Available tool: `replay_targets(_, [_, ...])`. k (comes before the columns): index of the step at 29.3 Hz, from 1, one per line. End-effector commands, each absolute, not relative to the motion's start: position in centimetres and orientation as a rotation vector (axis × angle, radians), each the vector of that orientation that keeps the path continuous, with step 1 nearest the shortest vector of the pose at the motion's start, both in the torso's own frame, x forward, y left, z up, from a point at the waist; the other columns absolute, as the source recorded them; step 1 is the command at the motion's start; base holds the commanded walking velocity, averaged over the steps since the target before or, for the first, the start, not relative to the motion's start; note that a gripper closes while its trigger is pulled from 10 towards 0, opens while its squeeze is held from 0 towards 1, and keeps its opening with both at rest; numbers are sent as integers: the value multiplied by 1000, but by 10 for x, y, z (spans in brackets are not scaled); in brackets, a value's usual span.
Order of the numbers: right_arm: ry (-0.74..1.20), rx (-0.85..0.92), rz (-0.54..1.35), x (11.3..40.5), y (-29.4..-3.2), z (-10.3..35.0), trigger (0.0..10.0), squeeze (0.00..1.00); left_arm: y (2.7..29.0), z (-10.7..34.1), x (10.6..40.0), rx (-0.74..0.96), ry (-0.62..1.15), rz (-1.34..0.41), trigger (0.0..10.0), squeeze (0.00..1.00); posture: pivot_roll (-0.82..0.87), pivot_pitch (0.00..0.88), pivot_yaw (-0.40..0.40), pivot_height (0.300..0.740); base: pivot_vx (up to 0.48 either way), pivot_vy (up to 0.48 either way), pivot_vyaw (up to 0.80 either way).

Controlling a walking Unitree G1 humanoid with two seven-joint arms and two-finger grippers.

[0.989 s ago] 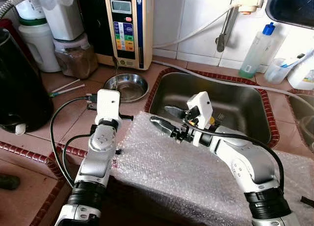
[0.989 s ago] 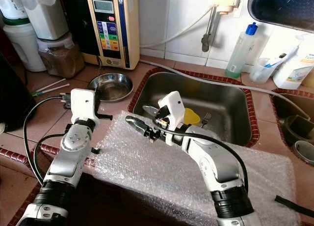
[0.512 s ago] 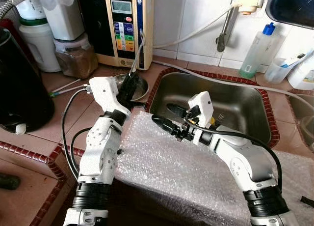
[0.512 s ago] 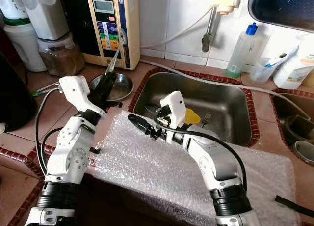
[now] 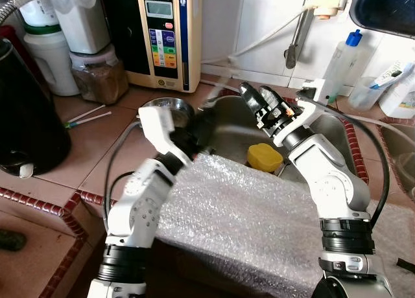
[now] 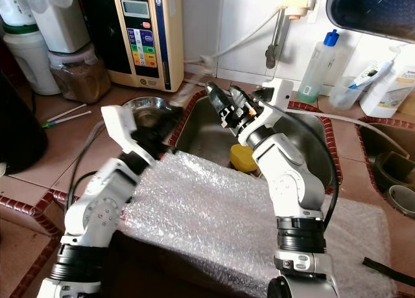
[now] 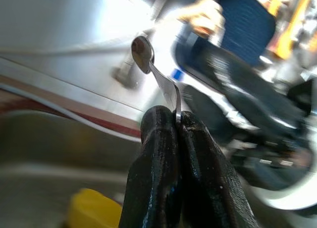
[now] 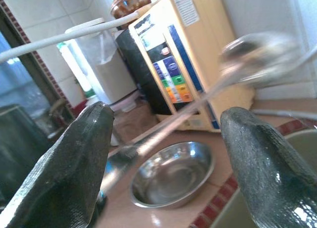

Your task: Kitchen organization

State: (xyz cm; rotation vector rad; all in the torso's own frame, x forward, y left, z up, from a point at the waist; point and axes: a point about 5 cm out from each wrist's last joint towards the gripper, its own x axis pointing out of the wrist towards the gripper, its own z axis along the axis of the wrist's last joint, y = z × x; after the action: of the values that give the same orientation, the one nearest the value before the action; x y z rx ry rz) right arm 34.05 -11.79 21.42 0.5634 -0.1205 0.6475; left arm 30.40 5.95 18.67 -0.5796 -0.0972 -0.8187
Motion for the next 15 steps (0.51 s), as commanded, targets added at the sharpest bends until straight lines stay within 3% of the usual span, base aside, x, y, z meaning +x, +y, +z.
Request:
replay_targets(1, [-112,612,645,342,-118,214,10000,0,55,192,298,-587,-93,-896,10000,0,22,0,3,740,0,0,0])
replay_targets(6, [-56,749,618,349,-117,211,10000,0,54,193,296,-577,-75,-927,10000,0,27,0,6,740,0,0,0])
replay_targets(7, [-56,760,595,351,-119,209,4431,0,55,193,296,-577,-66,-931,10000,0,28,0,6,740,0,0,0])
replay_targets(8, [-61,769,592,351,-120,209,0,0,55,193,295,-576,-64,-931,10000,0,28,0,6,740,0,0,0])
replay_targets(15, [-68,790,546,356,-126,210,0,0,56,193,295,-582,-48,-927,10000,0,29,0,8,740,0,0,0])
